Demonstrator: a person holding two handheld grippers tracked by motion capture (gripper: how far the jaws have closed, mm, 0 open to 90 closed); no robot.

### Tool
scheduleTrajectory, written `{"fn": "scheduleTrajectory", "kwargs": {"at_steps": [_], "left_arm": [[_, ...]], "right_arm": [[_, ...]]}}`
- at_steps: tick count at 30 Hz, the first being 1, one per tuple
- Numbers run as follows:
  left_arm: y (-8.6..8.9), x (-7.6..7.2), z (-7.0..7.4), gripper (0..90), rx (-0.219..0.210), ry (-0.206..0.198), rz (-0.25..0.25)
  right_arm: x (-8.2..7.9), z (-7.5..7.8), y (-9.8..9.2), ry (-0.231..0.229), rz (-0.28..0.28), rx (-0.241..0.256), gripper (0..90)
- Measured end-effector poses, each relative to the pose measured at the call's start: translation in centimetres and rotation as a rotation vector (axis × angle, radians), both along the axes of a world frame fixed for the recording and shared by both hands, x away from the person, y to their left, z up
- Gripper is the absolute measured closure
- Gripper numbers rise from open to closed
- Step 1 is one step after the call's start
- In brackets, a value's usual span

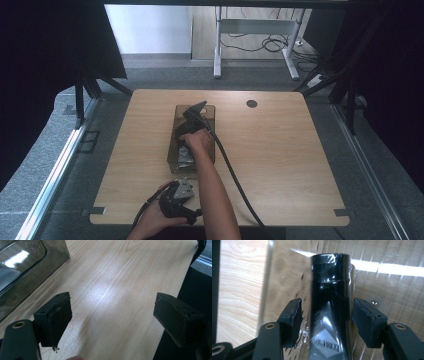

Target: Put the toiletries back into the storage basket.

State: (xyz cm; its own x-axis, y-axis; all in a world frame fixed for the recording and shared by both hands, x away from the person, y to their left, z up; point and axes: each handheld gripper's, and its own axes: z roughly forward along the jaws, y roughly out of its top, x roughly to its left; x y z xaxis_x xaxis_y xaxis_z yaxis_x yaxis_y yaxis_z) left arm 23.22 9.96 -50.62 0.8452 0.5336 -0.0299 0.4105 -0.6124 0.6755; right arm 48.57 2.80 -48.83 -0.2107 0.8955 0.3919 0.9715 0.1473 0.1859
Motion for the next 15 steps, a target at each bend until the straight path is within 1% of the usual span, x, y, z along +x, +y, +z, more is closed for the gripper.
{"fn": "scheduleTrajectory", "kwargs": {"at_steps": [3, 6, 8, 10, 13, 15], "left_arm": [[-0.1, 0.0, 0.0, 15.4, 0.003, 0.002, 0.001], [-0.2, -0.1, 0.0, 15.4, 0.001, 0.002, -0.003], [-0.3, -0.1, -0.1, 15.3, 0.001, 0.003, -0.005], [-0.3, -0.1, -0.2, 15.3, 0.004, 0.005, -0.006], [-0.4, 0.0, -0.3, 15.3, 0.009, 0.007, -0.006], [-0.4, 0.0, -0.4, 15.4, 0.012, 0.006, -0.005]], "right_arm": [[0.0, 0.8, -0.2, -0.006, -0.015, 0.011, 37.1], [-0.2, 2.4, -0.7, -0.039, 0.003, 0.008, 37.0], [-0.4, 3.4, -1.3, -0.065, 0.026, 0.019, 36.6], [-0.7, 4.5, -2.0, -0.099, 0.056, 0.02, 36.5], [-1.7, 5.8, -3.1, -0.163, 0.127, 0.003, 36.4], [-2.5, 6.4, -4.1, -0.189, 0.15, 0.034, 36.8]]}}
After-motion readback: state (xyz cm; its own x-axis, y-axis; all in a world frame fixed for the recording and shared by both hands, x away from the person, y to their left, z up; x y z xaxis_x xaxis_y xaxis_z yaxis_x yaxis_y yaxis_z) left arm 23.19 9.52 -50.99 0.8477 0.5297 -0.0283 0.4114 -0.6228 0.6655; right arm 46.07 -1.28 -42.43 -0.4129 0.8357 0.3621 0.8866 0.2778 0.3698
